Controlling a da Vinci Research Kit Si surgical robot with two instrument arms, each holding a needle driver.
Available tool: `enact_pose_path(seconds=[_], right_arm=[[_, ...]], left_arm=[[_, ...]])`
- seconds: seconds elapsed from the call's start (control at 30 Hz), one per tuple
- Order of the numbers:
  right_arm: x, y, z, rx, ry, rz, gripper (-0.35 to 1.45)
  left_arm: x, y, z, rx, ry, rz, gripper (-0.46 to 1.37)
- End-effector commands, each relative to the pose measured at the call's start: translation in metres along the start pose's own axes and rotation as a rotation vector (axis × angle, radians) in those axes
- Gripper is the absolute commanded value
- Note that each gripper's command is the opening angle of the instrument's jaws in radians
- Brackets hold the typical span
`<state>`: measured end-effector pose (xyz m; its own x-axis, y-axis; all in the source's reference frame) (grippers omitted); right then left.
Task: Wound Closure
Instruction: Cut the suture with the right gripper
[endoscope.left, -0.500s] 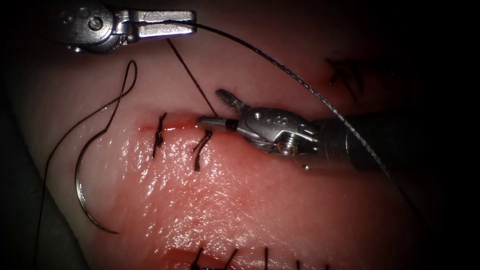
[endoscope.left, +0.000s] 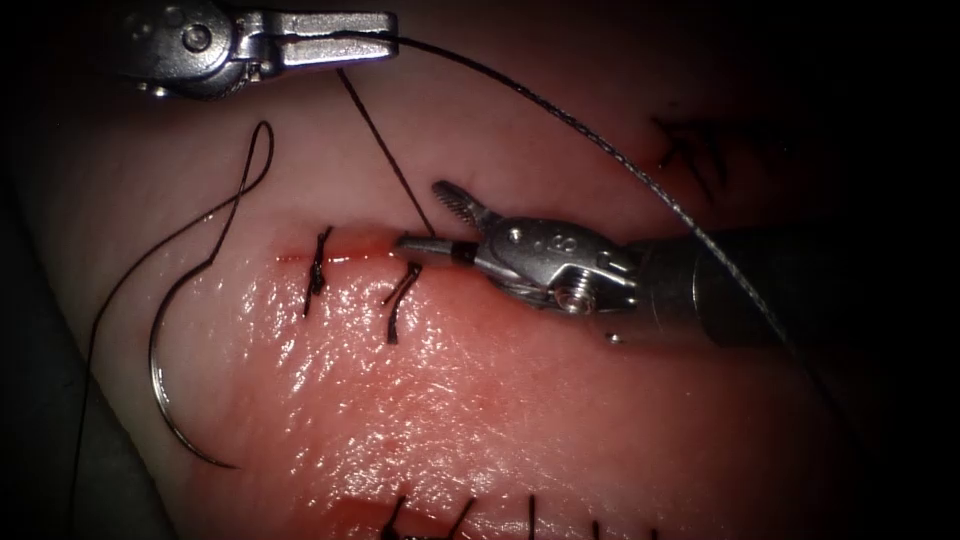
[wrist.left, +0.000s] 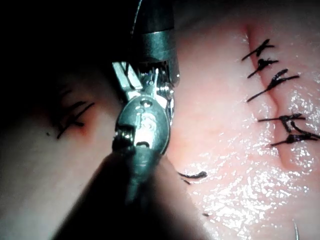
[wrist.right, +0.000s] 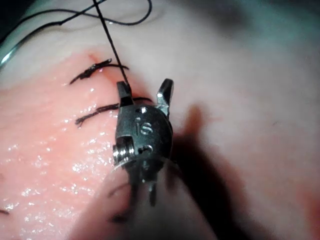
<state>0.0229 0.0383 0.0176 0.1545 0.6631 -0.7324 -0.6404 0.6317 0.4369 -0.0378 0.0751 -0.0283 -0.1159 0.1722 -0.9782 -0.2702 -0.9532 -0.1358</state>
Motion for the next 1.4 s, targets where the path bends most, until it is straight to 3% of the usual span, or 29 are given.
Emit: enact_pose_path(seconds=[0.03,0.63,0.93,1.4], right_arm=[[0.0,-0.0001,0.0,0.002,0.0,0.0,1.13],[0.0007,-0.0023,0.0001,0.03,0.009,0.0,1.28],[0.0012,-0.0032,0.0014,0.025,0.043,0.007,1.41],[0.0013,-0.0046,0.0039,0.008,0.05,0.007,1.43]], left_arm=[[0.0,-0.0004,0.0001,-0.008,0.003,0.003,-0.35],[-0.0012,-0.0065,0.0013,-0.005,0.015,0.024,-0.35],[-0.0014,-0.0071,0.0013,-0.008,0.017,0.024,-0.35],[-0.0014,-0.0071,0.0013,-0.008,0.017,0.023,-0.35]])
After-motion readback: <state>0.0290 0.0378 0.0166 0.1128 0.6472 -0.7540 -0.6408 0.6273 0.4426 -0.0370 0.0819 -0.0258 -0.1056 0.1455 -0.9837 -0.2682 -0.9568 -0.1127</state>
